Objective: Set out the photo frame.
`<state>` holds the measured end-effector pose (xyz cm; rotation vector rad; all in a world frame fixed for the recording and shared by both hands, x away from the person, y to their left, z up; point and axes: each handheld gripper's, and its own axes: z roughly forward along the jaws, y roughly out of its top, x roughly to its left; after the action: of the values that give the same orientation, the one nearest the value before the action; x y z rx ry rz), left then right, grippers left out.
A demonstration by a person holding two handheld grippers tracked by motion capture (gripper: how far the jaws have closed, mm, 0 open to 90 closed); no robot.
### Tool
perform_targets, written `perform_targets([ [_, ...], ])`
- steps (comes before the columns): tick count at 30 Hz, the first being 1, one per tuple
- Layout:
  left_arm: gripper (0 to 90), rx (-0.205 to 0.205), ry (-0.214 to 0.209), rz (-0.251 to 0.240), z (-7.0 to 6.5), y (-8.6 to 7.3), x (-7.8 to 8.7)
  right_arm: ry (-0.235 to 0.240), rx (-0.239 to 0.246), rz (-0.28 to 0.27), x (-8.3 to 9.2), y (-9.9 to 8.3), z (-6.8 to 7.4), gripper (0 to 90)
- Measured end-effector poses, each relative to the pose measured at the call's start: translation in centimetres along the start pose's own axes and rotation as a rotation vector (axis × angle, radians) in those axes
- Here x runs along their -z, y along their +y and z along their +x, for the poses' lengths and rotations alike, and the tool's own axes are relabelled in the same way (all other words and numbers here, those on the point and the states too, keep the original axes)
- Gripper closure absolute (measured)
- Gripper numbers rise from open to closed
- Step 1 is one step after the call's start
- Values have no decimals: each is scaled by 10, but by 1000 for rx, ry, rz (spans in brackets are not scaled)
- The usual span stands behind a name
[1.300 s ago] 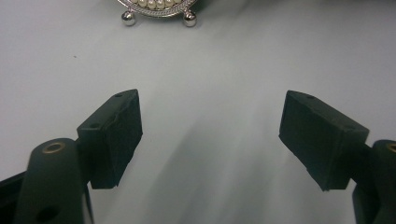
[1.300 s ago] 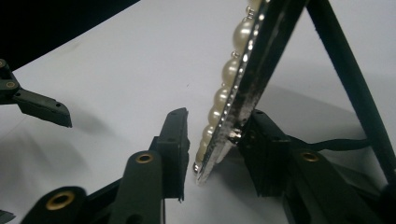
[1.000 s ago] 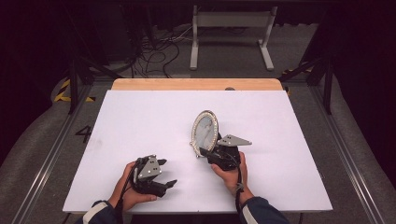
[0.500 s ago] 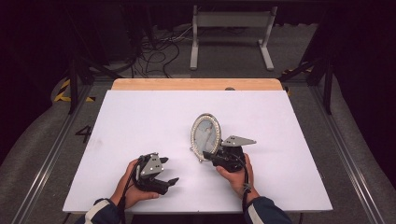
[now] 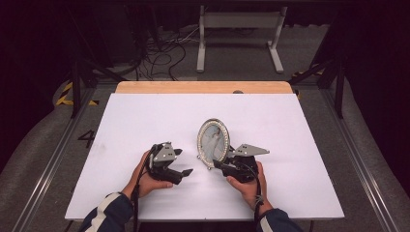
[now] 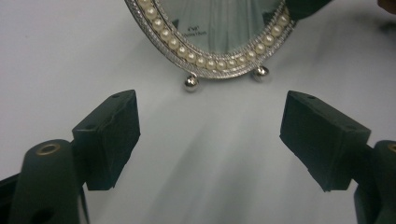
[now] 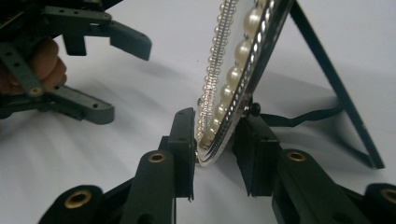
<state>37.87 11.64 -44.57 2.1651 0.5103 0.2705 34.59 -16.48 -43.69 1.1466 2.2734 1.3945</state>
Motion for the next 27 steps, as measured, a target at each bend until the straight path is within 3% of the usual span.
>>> perform_targets([
  [5, 194, 15, -34, -18, 12, 10, -16, -31, 32, -17, 8, -1, 4, 662],
  [10, 191, 29, -49, -35, 21, 17, -27, -31, 26, -20, 14, -2, 6, 646],
  [19, 192, 52, -75, -52, 28, 25, -46, -83, 26, -47, 26, 0, 6, 654],
  [20, 192, 54, -77, -52, 29, 26, -47, -94, 8, -57, 29, -1, 4, 657],
  [27, 229, 59, -94, -68, 31, 26, -51, -107, 18, -131, 38, 1, 5, 686],
])
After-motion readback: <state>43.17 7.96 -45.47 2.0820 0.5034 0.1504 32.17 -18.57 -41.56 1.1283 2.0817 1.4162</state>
